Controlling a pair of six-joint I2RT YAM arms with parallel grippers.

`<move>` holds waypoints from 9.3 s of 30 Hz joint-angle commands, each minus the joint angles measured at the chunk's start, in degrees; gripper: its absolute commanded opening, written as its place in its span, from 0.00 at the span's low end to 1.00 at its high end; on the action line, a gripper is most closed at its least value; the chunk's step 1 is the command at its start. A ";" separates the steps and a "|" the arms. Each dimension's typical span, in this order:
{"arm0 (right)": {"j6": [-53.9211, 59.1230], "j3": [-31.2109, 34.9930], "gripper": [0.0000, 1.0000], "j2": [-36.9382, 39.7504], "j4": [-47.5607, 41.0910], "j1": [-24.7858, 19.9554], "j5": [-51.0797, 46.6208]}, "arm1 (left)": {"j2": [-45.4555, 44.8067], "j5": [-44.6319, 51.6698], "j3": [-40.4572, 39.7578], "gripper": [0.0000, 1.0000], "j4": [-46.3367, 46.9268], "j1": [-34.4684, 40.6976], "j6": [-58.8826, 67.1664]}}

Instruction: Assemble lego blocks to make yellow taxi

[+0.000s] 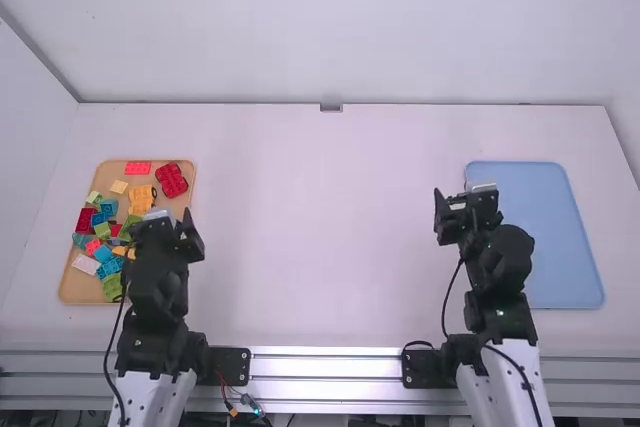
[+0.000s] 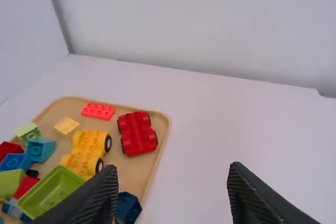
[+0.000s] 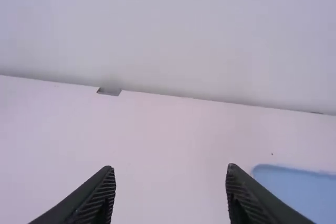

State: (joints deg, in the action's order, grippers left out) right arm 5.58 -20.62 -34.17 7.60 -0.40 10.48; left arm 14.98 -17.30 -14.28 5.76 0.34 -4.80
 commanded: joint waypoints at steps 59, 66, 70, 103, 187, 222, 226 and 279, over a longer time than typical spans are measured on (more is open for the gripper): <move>6.27 -19.17 0.99 -26.27 5.64 5.07 10.75 | 97.70 18.01 -65.18 0.92 29.92 -34.84 23.93; 8.79 -19.17 0.99 -26.27 5.70 8.00 10.27 | 100.32 19.87 -64.89 0.90 29.66 -34.84 23.58; 10.19 -19.17 0.99 -26.25 6.14 9.38 10.10 | 100.43 21.92 -63.54 0.91 26.86 -34.84 22.84; 9.73 -19.17 0.99 -26.25 6.58 9.35 10.51 | 100.41 19.39 -57.29 0.53 17.40 -34.84 18.23; 1.70 -19.06 0.99 -12.44 -4.22 3.89 13.94 | 67.30 20.11 -40.70 0.99 14.10 13.18 34.18; 1.75 -19.08 0.99 -22.40 7.58 6.71 13.84 | 102.33 17.68 -85.53 0.96 42.53 -34.49 -19.41; 1.95 -19.08 0.99 -22.40 7.56 7.34 13.73 | 109.94 17.84 -93.64 0.89 46.99 -35.39 -20.37; 1.97 -19.08 0.99 -22.29 5.03 6.84 13.92 | 116.37 13.79 -89.39 0.02 36.57 -37.18 -25.68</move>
State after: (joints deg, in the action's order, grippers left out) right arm 7.79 -37.54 -56.51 12.56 6.33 24.25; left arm 131.79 -4.14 -102.21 42.26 -36.91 -30.41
